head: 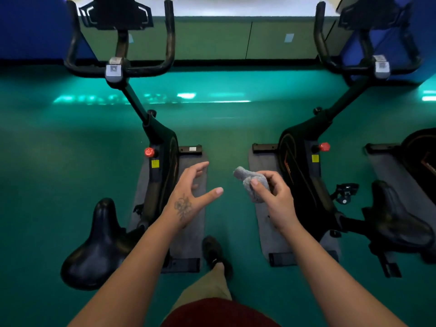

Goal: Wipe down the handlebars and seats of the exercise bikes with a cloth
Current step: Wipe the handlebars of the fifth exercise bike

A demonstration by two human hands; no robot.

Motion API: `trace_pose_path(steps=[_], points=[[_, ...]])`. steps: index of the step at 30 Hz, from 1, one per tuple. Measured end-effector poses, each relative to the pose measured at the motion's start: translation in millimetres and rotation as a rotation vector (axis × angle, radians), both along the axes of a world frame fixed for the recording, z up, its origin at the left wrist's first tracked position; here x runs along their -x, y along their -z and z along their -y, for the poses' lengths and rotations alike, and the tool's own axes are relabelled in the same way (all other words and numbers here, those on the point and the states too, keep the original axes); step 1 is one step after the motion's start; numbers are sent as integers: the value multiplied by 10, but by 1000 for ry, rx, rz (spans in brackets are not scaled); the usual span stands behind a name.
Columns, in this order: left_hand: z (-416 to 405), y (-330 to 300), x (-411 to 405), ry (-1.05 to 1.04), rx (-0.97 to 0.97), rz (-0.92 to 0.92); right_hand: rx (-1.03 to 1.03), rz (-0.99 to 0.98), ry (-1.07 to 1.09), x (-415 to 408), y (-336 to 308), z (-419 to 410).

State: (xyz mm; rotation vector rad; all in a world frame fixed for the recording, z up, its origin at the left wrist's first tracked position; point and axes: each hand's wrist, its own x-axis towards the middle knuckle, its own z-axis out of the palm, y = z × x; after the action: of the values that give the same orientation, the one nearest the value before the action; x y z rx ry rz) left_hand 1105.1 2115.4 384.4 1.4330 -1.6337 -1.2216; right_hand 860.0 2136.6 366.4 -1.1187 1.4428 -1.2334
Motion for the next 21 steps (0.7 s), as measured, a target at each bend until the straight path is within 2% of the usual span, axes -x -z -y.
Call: trace_pose_path(steps=[9, 21], points=[[1199, 34, 58, -56, 22, -71, 14, -2, -101, -63, -71, 1361], [2215, -105, -30, -179, 16, -94, 3, 144, -239, -117, -193, 2757]])
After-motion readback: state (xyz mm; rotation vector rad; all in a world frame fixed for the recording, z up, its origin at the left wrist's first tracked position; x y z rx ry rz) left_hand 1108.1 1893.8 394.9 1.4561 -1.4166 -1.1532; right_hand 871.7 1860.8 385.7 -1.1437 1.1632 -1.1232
